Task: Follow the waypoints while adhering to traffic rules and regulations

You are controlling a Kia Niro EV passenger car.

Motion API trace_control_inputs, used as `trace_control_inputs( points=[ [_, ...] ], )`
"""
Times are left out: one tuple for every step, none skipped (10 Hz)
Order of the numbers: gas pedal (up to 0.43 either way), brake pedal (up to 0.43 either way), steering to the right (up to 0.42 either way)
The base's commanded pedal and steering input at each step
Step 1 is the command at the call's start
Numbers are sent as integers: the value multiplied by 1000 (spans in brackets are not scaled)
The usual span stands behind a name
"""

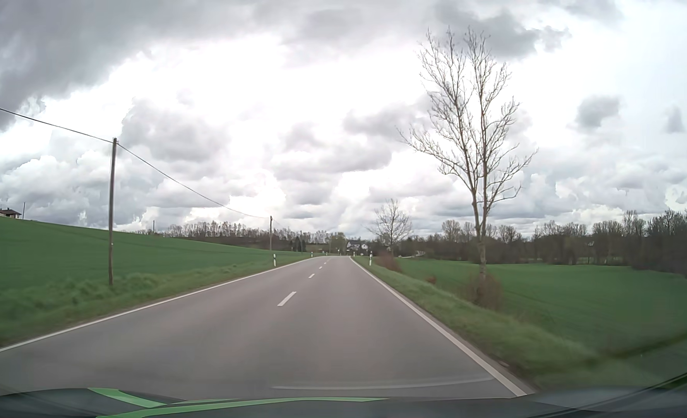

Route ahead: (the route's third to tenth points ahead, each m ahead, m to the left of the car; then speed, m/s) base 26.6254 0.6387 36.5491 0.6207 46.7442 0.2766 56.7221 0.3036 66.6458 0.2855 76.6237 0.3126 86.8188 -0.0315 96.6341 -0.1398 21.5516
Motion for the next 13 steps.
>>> trace_control_inputs(
  points=[
    [311,0,-2],
    [311,0,-2],
    [311,0,-2],
    [311,0,-3],
    [311,0,-3],
    [311,0,-2],
    [299,0,-2],
    [287,0,-2],
    [287,0,-2],
    [268,0,-2],
    [260,0,-2],
    [248,0,-2],
    [240,0,-2]
  ],
)
